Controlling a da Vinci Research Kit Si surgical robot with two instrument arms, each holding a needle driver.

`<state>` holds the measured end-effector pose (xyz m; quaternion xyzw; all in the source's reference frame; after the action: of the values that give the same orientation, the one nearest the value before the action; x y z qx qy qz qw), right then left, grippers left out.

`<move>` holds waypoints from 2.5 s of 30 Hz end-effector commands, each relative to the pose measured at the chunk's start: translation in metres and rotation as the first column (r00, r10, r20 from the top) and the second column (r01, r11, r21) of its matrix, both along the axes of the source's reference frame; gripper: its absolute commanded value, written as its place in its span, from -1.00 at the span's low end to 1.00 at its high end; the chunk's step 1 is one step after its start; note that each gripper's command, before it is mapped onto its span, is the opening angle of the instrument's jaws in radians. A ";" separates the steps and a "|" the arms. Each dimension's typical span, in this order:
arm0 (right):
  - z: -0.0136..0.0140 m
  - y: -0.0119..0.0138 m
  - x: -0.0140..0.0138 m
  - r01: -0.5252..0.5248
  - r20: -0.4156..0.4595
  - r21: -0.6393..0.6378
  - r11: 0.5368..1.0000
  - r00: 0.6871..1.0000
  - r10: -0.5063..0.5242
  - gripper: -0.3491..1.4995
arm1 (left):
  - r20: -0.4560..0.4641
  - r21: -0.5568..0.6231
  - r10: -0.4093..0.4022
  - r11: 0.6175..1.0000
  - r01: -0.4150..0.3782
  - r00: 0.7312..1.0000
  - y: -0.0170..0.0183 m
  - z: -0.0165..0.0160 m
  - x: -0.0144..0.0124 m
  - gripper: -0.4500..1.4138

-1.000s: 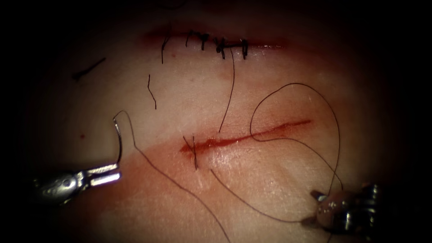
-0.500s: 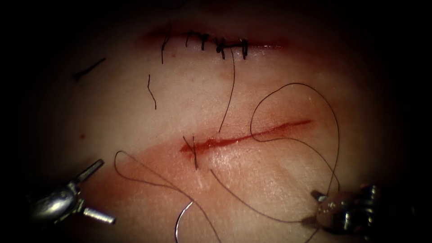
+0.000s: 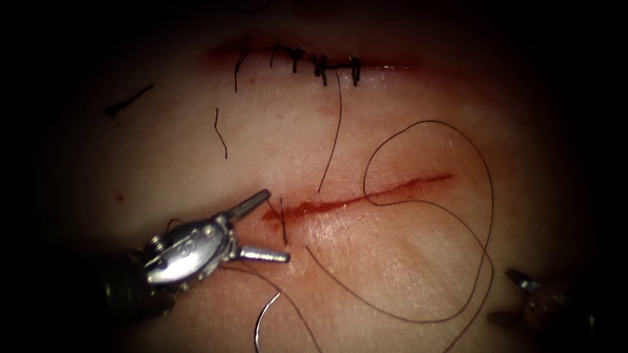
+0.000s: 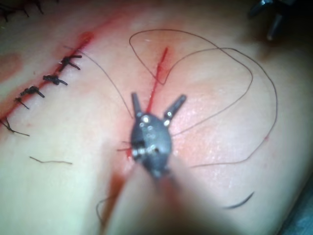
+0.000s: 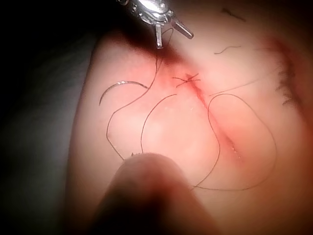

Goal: Wound Closure

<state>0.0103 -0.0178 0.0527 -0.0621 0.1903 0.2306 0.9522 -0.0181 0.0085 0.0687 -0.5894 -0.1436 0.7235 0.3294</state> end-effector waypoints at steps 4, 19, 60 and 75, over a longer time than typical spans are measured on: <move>-0.0024 -0.0015 -0.0014 -0.026 -0.019 0.001 1.000 0.999 0.026 0.92 | 0.030 0.041 -0.008 0.999 0.006 1.000 0.0012 0.0022 -0.0050 0.39; -0.0008 -0.0045 -0.0006 -0.027 -0.045 0.012 1.000 0.999 0.028 0.91 | 0.027 0.084 0.061 0.994 -0.064 0.998 -0.0002 0.0059 -0.0101 0.14; 0.0018 -0.0081 0.0024 -0.031 -0.022 0.075 0.997 0.999 0.033 0.91 | 0.201 0.540 0.071 0.824 -0.171 0.977 -0.0005 0.0145 -0.0277 0.24; 0.0022 -0.0088 0.0026 -0.028 -0.017 0.077 0.997 0.999 0.029 0.89 | 0.202 0.538 0.084 0.823 -0.182 0.976 -0.0006 0.0161 -0.0306 0.23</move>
<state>0.0124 -0.0257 0.0545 -0.0279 0.1883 0.2519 0.9489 -0.0483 0.0082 0.0844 -0.5176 -0.4138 0.6200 0.4202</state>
